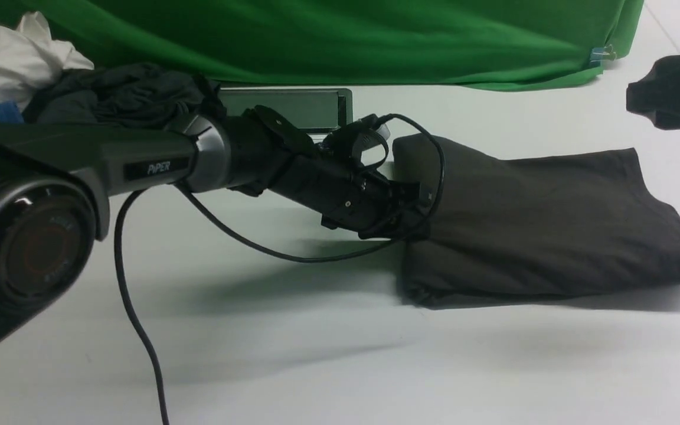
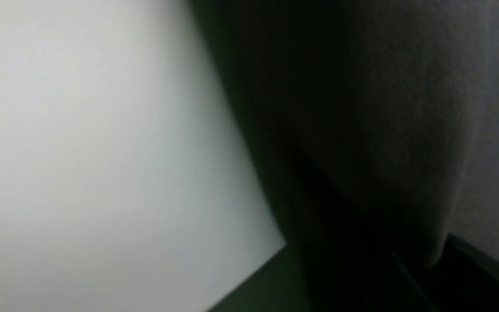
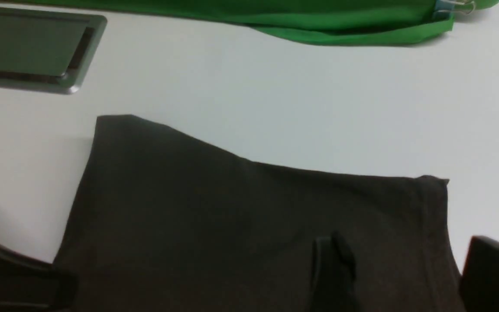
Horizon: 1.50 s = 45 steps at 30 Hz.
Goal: Fold a long-sleeved shirt on a white desktop.
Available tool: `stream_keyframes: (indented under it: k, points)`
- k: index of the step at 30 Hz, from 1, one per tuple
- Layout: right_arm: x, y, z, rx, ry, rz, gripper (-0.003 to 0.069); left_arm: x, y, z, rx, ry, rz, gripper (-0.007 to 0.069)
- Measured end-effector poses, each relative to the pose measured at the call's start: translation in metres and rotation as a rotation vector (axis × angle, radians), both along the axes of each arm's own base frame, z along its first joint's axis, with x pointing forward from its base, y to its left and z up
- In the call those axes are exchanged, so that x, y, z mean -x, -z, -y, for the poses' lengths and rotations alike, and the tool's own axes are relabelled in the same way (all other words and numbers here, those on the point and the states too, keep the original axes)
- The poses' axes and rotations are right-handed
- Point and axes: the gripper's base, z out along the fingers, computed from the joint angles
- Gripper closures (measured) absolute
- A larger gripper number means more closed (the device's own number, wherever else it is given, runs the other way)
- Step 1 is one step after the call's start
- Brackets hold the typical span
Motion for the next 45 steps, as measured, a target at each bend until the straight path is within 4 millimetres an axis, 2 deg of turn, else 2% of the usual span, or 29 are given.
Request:
stream_keyframes:
  k: [2, 5, 6, 7, 8, 9, 11, 15, 17, 19, 23, 25, 28, 30, 32, 35, 36, 37, 38, 41, 42, 43, 45]
  points:
    - [0.001, -0.002, 0.0, -0.001, 0.0, 0.007, 0.0279, -0.003, -0.003, -0.01, -0.004, -0.004, -0.007, 0.0546]
    - [0.008, -0.011, 0.001, -0.003, 0.0, 0.03, 0.0279, -0.009, -0.015, -0.036, -0.063, -0.014, 0.01, 0.0546]
    - [0.008, -0.011, 0.001, -0.003, 0.0, 0.03, 0.0279, -0.008, -0.016, -0.036, -0.069, -0.011, 0.013, 0.0546]
    - [0.014, -0.018, 0.002, -0.005, -0.001, 0.044, 0.0279, -0.011, -0.028, -0.056, -0.141, -0.024, 0.033, 0.0546]
    - [0.015, -0.018, 0.002, -0.005, -0.001, 0.047, 0.0279, -0.011, -0.028, -0.058, -0.141, -0.027, 0.032, 0.0546]
    - [0.021, -0.026, 0.002, -0.008, -0.001, 0.068, 0.0292, -0.011, -0.039, -0.078, -0.22, -0.05, 0.049, 0.0546]
    - [0.028, -0.034, 0.003, -0.011, -0.001, 0.097, 0.0321, -0.01, -0.052, -0.1, -0.284, -0.083, 0.066, 0.0546]
    - [0.044, -0.052, 0.005, -0.018, -0.001, 0.158, 0.0414, 0.0, -0.065, -0.134, -0.333, -0.156, 0.058, 0.0546]
    - [0.053, -0.061, 0.006, -0.022, -0.001, 0.194, 0.0465, 0.003, -0.066, -0.142, -0.358, -0.168, 0.054, 0.0546]
    - [0.057, -0.065, 0.006, -0.024, -0.001, 0.209, 0.0481, 0.004, -0.065, -0.144, -0.37, -0.176, 0.045, 0.0543]
    - [0.067, -0.07, 0.008, -0.027, -0.001, 0.235, 0.0557, 0.007, -0.062, -0.147, -0.416, -0.188, 0.009, 0.0483]
    - [0.077, -0.065, 0.009, -0.027, -0.001, 0.235, 0.0615, 0.009, -0.061, -0.15, -0.453, -0.194, -0.015, 0.0376]
    - [0.094, -0.051, 0.011, -0.025, -0.001, 0.222, 0.0639, 0.012, -0.065, -0.154, -0.486, -0.212, -0.034, 0.0216]
    - [0.116, -0.034, 0.013, -0.027, 0.001, 0.232, 0.0643, 0.017, -0.078, -0.155, -0.492, -0.213, -0.023, 0.0086]
    - [0.13, -0.018, 0.015, -0.027, 0.002, 0.235, 0.0645, 0.023, -0.091, -0.156, -0.488, -0.212, -0.006, 0.0002]
    - [0.154, -0.002, 0.018, -0.032, 0.003, 0.283, 0.0646, 0.033, -0.114, -0.156, -0.478, -0.211, 0.029, -0.0044]
    - [0.179, 0.009, 0.02, -0.041, 0.004, 0.371, 0.0646, 0.045, -0.137, -0.158, -0.47, -0.214, 0.073, -0.0059]
    - [0.191, 0.019, 0.022, -0.043, 0.003, 0.406, 0.0646, 0.054, -0.154, -0.159, -0.467, -0.216, 0.105, -0.0064]
    - [0.195, 0.022, 0.022, -0.044, 0.003, 0.424, 0.0646, 0.057, -0.16, -0.16, -0.465, -0.218, 0.118, -0.0065]
    - [0.224, 0.04, 0.026, -0.049, 0.0, 0.593, 0.064, 0.093, -0.204, -0.163, -0.453, -0.204, 0.195, -0.0065]
    - [0.225, 0.041, 0.026, -0.05, 0.0, 0.603, 0.064, 0.095, -0.207, -0.163, -0.452, -0.204, 0.199, -0.0064]
    - [0.229, 0.044, 0.027, -0.052, 0.001, 0.644, 0.0638, 0.108, -0.22, -0.165, -0.446, -0.203, 0.229, -0.0057]
    - [0.241, 0.05, 0.028, -0.064, 0.003, 0.771, 0.0631, 0.146, -0.245, -0.168, -0.425, -0.19, 0.286, -0.0001]
